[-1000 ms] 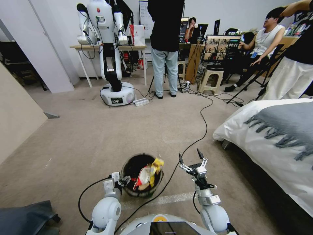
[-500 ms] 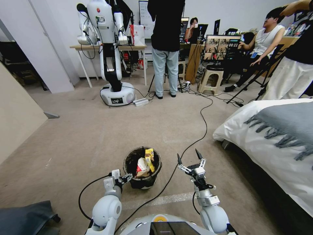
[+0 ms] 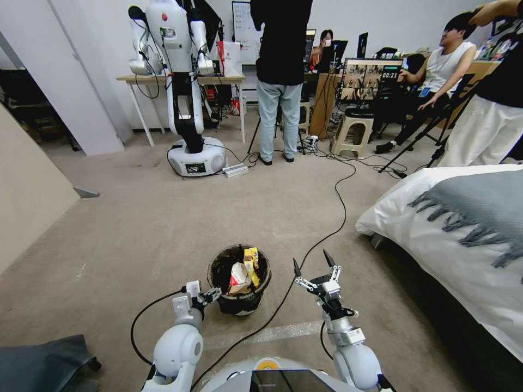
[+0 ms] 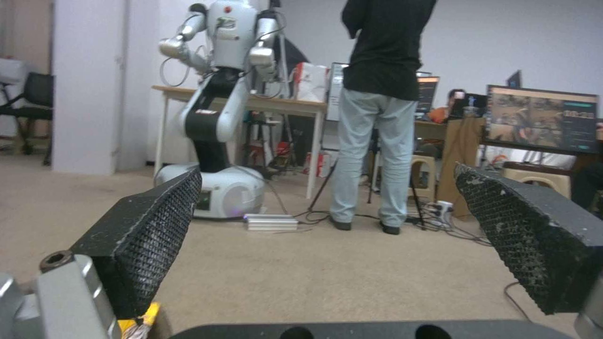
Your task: Pick up the trash bin, then pick up the garbage from the floor and place it into the trash bin.
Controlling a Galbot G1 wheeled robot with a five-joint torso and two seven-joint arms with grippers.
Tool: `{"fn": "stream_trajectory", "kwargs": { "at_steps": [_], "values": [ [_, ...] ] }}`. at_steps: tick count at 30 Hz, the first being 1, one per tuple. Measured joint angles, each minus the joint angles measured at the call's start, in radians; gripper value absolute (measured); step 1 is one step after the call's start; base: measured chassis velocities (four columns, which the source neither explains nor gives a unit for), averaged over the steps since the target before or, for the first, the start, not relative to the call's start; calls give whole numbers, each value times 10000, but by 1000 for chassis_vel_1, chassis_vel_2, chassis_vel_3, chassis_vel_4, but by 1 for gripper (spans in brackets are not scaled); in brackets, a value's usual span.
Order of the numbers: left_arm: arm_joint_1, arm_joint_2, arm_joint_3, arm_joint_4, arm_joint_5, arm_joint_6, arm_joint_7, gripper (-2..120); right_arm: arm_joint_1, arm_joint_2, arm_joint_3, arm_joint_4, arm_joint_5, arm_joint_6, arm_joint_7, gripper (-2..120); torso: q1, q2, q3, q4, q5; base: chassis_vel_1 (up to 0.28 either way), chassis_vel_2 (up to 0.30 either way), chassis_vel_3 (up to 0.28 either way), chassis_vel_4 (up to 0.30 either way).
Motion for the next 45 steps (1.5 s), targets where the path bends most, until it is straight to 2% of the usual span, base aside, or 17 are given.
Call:
{"fn": "stream_trajectory", "kwargs": {
  "at_steps": [1, 4, 5, 6, 8, 9, 13, 16, 45],
  "values": [
    [0, 0, 0, 0, 0, 0, 0, 100, 0, 0, 0, 0, 0, 0, 0, 100, 0, 0, 0, 0, 0, 0, 0, 0, 0],
    [205, 31, 243, -298, 1670, -1642, 388, 100, -13, 74, -10, 153, -98, -111, 208, 100, 0, 0, 0, -1, 0, 0, 0, 0, 0],
    [237, 42, 286, -343, 1892, -1894, 428, 100, -23, 96, -9, 184, -141, -130, 240, 100, 0, 0, 0, -1, 0, 0, 0, 0, 0],
    [237, 42, 286, -343, 1892, -1894, 428, 100, -23, 96, -9, 184, -141, -130, 240, 100, 0, 0, 0, -1, 0, 0, 0, 0, 0],
    [352, 73, 465, -459, 2301, -2590, 478, 100, -46, 161, -13, 255, -265, -176, 321, 100, 0, 0, 0, -1, 0, 0, 0, 0, 0],
    [352, 73, 465, -459, 2301, -2590, 478, 100, -46, 161, -13, 255, -265, -176, 321, 100, 0, 0, 0, -1, 0, 0, 0, 0, 0],
    [546, 106, 605, -370, 2939, -3845, 492, 100, -104, 282, -49, 442, -405, -280, 408, 100, 0, 1, 0, -2, 0, 0, 0, 0, 0],
    [655, 115, 608, -246, 3226, -4262, 495, 100, -122, 347, -65, 512, -563, -309, 412, 100, 0, 1, 0, -1, 0, 0, 0, 0, 0],
    [692, 76, 601, -48, 3257, -4371, 412, 100, -153, 453, -31, 531, -821, -428, 508, 100, 0, 1, 0, -1, 0, 0, 0, 0, 0]
  ]
}}
